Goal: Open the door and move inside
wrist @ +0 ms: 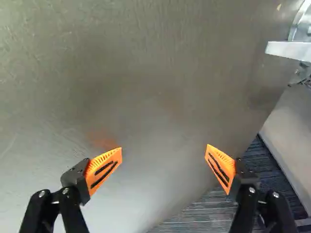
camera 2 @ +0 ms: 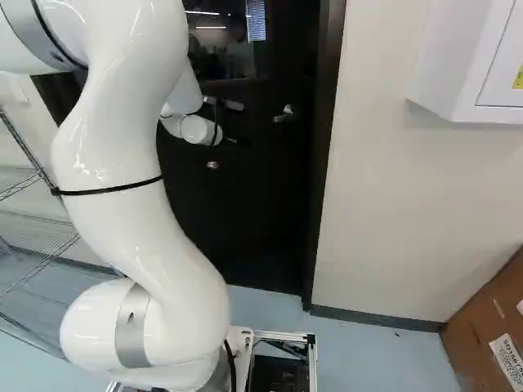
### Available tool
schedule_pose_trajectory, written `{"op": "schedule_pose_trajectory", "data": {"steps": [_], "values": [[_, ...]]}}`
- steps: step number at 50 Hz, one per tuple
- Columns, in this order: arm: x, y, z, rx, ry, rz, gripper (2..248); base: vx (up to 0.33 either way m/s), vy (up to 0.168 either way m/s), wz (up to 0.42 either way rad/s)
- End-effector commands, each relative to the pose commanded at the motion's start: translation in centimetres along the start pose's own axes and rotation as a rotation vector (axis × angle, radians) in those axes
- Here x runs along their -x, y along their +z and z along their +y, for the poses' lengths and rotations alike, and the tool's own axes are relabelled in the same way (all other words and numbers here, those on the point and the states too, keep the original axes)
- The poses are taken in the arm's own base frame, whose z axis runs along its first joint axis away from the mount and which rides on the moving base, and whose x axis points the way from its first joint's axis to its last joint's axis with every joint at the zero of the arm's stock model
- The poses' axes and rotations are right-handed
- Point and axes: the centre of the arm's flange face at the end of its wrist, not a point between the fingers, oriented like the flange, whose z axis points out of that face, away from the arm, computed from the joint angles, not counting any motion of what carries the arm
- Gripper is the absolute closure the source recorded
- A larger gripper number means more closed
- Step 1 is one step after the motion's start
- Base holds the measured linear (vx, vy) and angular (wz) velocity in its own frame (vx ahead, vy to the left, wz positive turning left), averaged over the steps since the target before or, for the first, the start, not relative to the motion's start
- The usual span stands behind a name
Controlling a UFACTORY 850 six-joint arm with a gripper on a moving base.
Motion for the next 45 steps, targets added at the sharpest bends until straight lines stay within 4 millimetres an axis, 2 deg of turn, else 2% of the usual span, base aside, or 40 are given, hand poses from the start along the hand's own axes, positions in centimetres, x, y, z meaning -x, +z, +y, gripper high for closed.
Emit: {"op": "schedule_pose_trajectory", "data": {"steps": [45], "values": [[-0.9, 5.2, -3.7, -0.041, -0.009, 0.023, 3, 0.000, 0.000, 0.000]]}}
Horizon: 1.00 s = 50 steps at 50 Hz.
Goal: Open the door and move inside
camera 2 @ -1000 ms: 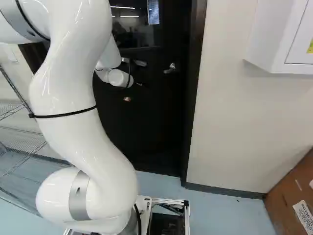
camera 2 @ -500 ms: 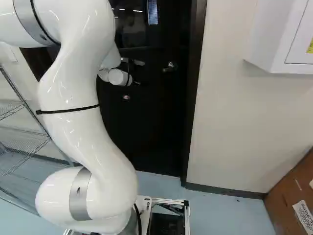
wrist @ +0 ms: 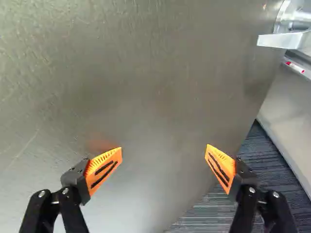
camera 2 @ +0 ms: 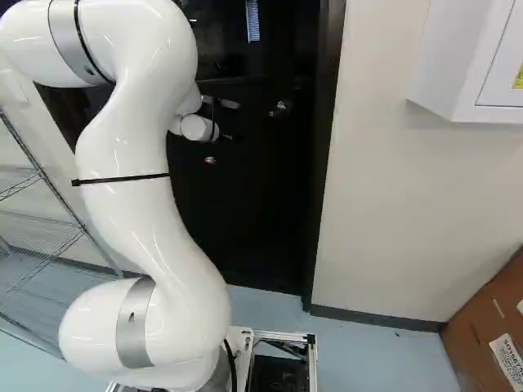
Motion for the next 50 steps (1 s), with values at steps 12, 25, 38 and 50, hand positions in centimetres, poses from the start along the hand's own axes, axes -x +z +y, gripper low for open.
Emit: {"op": "schedule_pose_trajectory", "data": {"steps": [12, 25, 38, 50], "values": [[-0.1, 1.2, -1.0, -0.017, -0.012, 0.006, 3, 0.000, 0.000, 0.000], [-0.1, 2.4, -2.2, -0.051, -0.053, 0.013, 3, 0.000, 0.000, 0.000], [-0.1, 3.4, -3.6, -0.098, -0.120, 0.020, 3, 0.000, 0.000, 0.000], [0.0, 4.3, -4.8, -0.139, -0.178, 0.027, 3, 0.000, 0.000, 0.000]]}}
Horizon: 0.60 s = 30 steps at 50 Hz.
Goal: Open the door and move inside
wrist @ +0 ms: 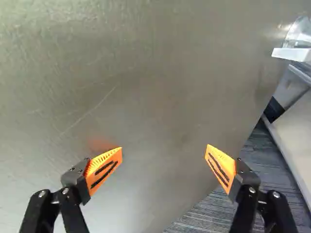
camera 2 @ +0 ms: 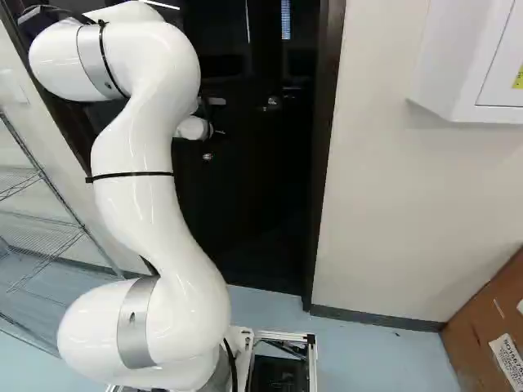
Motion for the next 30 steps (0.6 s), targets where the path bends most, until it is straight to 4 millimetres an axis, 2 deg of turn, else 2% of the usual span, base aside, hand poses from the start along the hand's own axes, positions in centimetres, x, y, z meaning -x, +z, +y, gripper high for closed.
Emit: {"op": "schedule_pose_trajectory", "data": {"steps": [30], "values": [[-0.2, 2.5, -2.2, -0.031, -0.014, 0.019, 3, 0.000, 0.000, 0.000]]}}
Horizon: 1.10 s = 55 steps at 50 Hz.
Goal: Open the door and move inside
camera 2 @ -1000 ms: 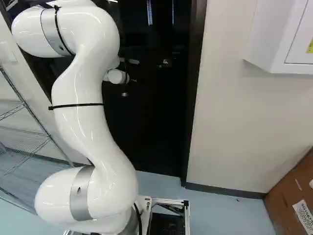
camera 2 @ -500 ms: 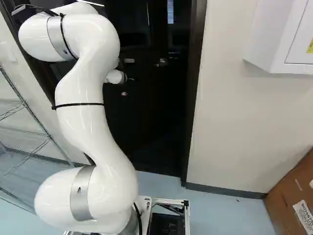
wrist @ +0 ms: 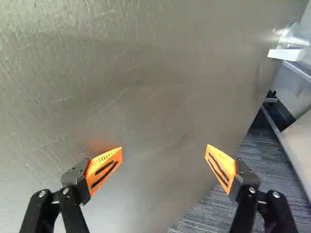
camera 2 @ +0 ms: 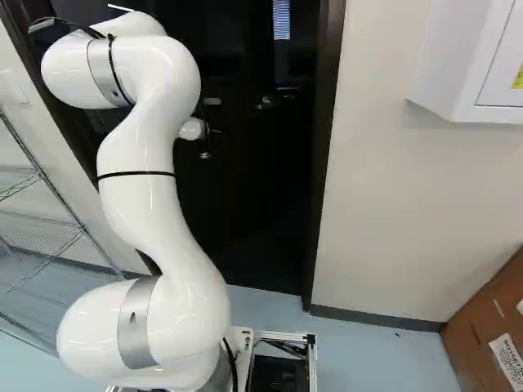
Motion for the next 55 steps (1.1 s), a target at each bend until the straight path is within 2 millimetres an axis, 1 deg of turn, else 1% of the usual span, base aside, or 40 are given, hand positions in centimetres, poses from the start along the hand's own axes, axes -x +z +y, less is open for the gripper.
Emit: {"op": "schedule_pose_trajectory", "data": {"steps": [29, 38, 44, 55], "values": [[-0.1, 2.5, -2.0, -0.026, -0.006, 0.021, 3, 0.000, 0.000, 0.000], [-0.1, 2.8, -2.3, -0.034, -0.013, 0.025, 3, 0.000, 0.000, 0.000], [0.0, 2.5, -2.4, -0.035, -0.015, 0.022, 3, 0.000, 0.000, 0.000], [0.3, 0.7, -2.7, -0.040, -0.020, 0.005, 3, 0.000, 0.000, 0.000]]}}
